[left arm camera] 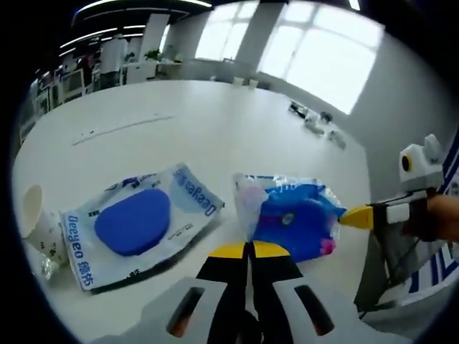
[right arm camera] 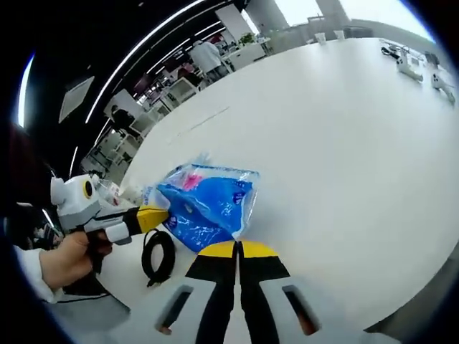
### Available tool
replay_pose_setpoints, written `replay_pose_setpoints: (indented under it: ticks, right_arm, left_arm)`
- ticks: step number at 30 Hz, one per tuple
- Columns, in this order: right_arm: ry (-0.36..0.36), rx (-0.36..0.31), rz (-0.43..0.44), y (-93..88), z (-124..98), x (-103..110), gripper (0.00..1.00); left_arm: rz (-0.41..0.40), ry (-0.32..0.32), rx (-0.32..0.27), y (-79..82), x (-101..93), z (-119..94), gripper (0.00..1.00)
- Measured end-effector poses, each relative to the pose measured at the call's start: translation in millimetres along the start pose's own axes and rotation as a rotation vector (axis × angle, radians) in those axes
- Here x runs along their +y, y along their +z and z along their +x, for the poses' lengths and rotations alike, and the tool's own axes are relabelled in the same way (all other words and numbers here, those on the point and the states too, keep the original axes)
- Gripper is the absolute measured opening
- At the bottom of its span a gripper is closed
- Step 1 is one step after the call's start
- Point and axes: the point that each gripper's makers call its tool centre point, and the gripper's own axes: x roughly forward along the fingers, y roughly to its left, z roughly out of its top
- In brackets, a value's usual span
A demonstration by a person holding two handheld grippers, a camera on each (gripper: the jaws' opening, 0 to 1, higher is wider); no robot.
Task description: Arrange the tabletop items into an orderly group along one side of the table until the central work area is clear of visible clutter.
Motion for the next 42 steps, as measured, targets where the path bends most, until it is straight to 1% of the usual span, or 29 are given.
replay_pose_setpoints:
  ticks: [1, 3, 4, 6, 7, 8, 9, 10, 12, 13, 14, 15, 16, 17, 20, 21, 22, 24, 26, 27, 28, 29, 30, 31, 32, 35, 39, 42]
  right_arm:
    - [-0.002, -0.002, -0.005, 3.1, 0, -2, 0.00]
    - [-0.008, -0.008, -0.014, 11.5, -1, -7, 0.00]
    - [-0.013, -0.009, -0.022, 15.9, -2, -10, 0.00]
    - [-0.014, -0.009, -0.032, 22.7, -3, -13, 0.00]
    - [-0.014, -0.009, -0.037, 25.8, -3, -14, 0.00]
    - [-0.011, -0.010, -0.048, 30.0, -3, -14, 0.00]
    - [-0.011, -0.012, -0.053, 32.8, -3, -14, 0.00]
    - [-0.011, -0.013, -0.059, 35.7, -2, -15, 0.00]
    - [-0.014, -0.020, -0.075, 44.0, -1, -17, 0.00]
    - [-0.015, -0.024, -0.082, 49.4, -1, -18, 0.00]
    - [-0.014, -0.025, -0.083, 50.5, 0, -19, 0.00]
    - [-0.012, -0.029, -0.087, 57.9, 0, -21, 0.00]
    - [-0.012, -0.032, -0.086, 59.7, 0, -22, 0.00]
    - [-0.007, -0.036, -0.076, 64.1, 1, -22, 0.00]
    - [-0.005, -0.044, -0.078, 72.6, 1, -25, 0.00]
    - [-0.003, -0.052, -0.070, 78.1, 1, -26, 0.00]
    - [0.000, -0.059, -0.057, 83.5, 1, -27, 0.00]
    - [0.018, -0.075, -0.028, 93.7, 2, -24, 0.00]
    - [0.023, -0.099, -0.028, 105.3, 2, -23, 0.00]
    - [0.028, -0.111, -0.020, 113.6, 3, -21, 0.00]
    - [0.028, -0.112, -0.019, 116.3, 4, -21, 0.00]
    - [0.002, -0.089, -0.102, 117.5, 5, -24, 0.00]
    - [-0.004, -0.098, -0.124, 120.0, 6, -25, 0.00]
    - [0.010, -0.099, -0.117, 122.4, 9, -20, 0.00]
    - [0.014, -0.097, -0.117, 123.3, 10, -19, 0.00]
    - [0.014, -0.075, -0.160, 122.9, 18, -21, 0.00]
    - [0.016, -0.056, -0.188, 122.9, 27, -22, 0.00]
    - [0.022, -0.042, -0.184, 123.0, 35, -26, 0.00]
  left_arm:
    - [-0.002, 0.000, -0.002, 0.6, -1.4, 1, 0.00]
    - [-0.101, -0.006, -0.011, 2.2, -7.6, 3, 0.00]
    - [-0.119, -0.006, -0.016, 4.6, -9.1, 3, 0.00]
    - [-0.065, -0.006, -0.028, 10.1, -12.6, 5, 0.00]
    - [-0.024, -0.001, -0.025, 11.3, -12.8, 5, 0.00]
    - [0.003, 0.008, -0.009, 10.2, -13.5, 6, 0.00]
    - [0.030, 0.011, -0.013, 12.8, -15.8, 7, 0.00]
    - [0.018, 0.013, -0.015, 14.1, -17.8, 7, 0.00]
    - [0.019, 0.016, -0.014, 17.7, -20.3, 8, 0.00]
    - [0.027, 0.016, -0.010, 19.6, -22.3, 9, 0.00]
    - [0.046, 0.019, -0.009, 21.2, -21.7, 10, 0.00]
    - [0.066, 0.029, -0.004, 24.2, -22.3, 12, 0.00]
    - [0.076, 0.028, -0.007, 26.8, -23.6, 13, 0.00]
    - [0.093, 0.032, -0.007, 30.7, -25.1, 14, 0.00]
    - [0.088, 0.038, -0.016, 38.6, -25.7, 15, 0.00]
    - [0.091, 0.033, -0.016, 41.2, -27.4, 17, 0.00]
    - [0.098, 0.030, -0.013, 42.8, -27.6, 20, 0.00]
    - [0.136, 0.041, 0.007, 45.0, -27.1, 23, 0.00]
    - [0.129, 0.039, -0.009, 53.2, -29.0, 25, 0.00]
    - [0.091, 0.048, -0.032, 63.5, -27.2, 26, 0.00]
    - [0.085, 0.056, -0.027, 66.1, -25.3, 26, 0.00]
    - [0.093, 0.057, -0.029, 70.1, -24.8, 27, 0.00]
    - [0.093, 0.056, -0.030, 71.2, -24.7, 27, 0.00]
    - [0.095, 0.060, -0.030, 74.0, -23.2, 28, 0.00]
    - [0.099, 0.070, -0.026, 73.8, -21.1, 28, 0.00]
    - [0.099, 0.086, 0.002, 67.3, -17.5, 30, 0.00]
    - [0.075, 0.103, 0.019, 62.4, -15.4, 33, 0.00]
    - [0.050, 0.119, 0.026, 60.5, -10.7, 38, 0.00]
